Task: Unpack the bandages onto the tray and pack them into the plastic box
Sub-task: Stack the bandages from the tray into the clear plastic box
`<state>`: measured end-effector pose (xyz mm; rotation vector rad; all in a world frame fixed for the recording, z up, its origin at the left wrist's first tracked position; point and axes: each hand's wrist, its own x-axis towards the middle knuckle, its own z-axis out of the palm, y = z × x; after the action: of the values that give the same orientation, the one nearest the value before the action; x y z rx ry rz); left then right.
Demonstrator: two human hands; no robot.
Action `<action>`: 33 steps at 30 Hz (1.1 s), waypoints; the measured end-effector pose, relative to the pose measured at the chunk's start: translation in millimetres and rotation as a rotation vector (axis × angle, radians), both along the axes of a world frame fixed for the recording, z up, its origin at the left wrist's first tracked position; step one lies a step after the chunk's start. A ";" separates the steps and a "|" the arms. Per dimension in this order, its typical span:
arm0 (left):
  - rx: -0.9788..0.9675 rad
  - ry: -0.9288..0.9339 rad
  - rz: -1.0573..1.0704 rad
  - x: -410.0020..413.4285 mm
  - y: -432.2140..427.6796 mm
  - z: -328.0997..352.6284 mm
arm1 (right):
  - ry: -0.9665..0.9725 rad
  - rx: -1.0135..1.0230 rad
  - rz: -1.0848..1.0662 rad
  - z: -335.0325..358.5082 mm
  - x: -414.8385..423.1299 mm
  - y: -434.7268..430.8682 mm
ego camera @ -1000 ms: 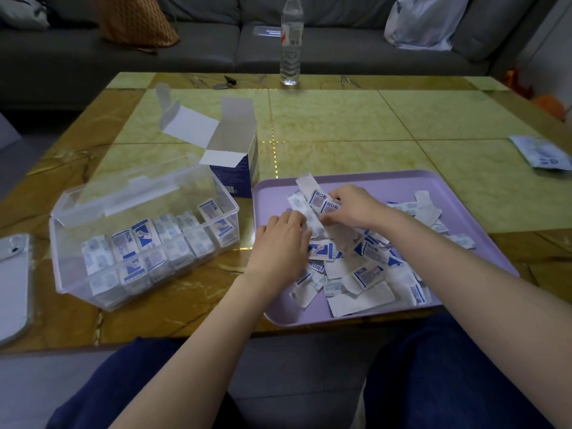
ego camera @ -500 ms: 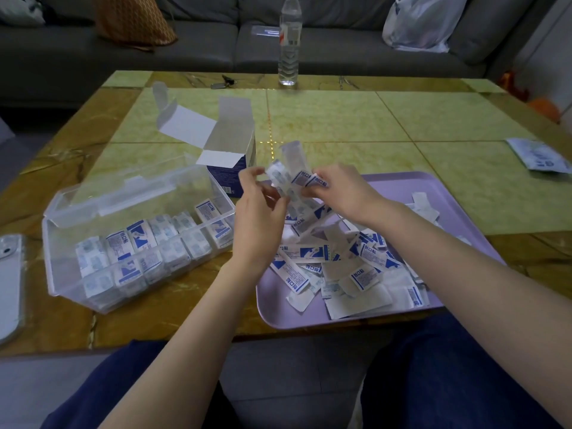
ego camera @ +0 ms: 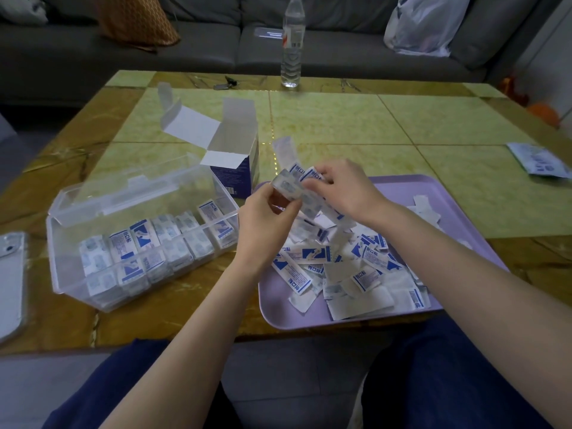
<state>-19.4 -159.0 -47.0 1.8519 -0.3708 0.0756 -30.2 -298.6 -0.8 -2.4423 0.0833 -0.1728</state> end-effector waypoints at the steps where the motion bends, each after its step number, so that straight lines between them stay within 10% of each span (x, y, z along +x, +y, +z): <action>1: 0.013 -0.002 0.008 -0.8 0.0 -0.6 | 0.029 -0.010 0.016 -1.1 -0.4 2.0; 14: -0.064 0.182 0.026 -2.9 -2.1 -5.6 | 0.183 0.127 0.174 -1.8 -17.3 4.6; 33: 0.131 0.033 0.015 -7.9 0.3 -4.1 | 0.255 -0.200 0.143 -7.7 -23.9 -12.4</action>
<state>-27.4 -158.7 -51.1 1.9825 -0.3460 0.0312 -54.1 -311.1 -8.5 -2.6469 0.0036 0.2042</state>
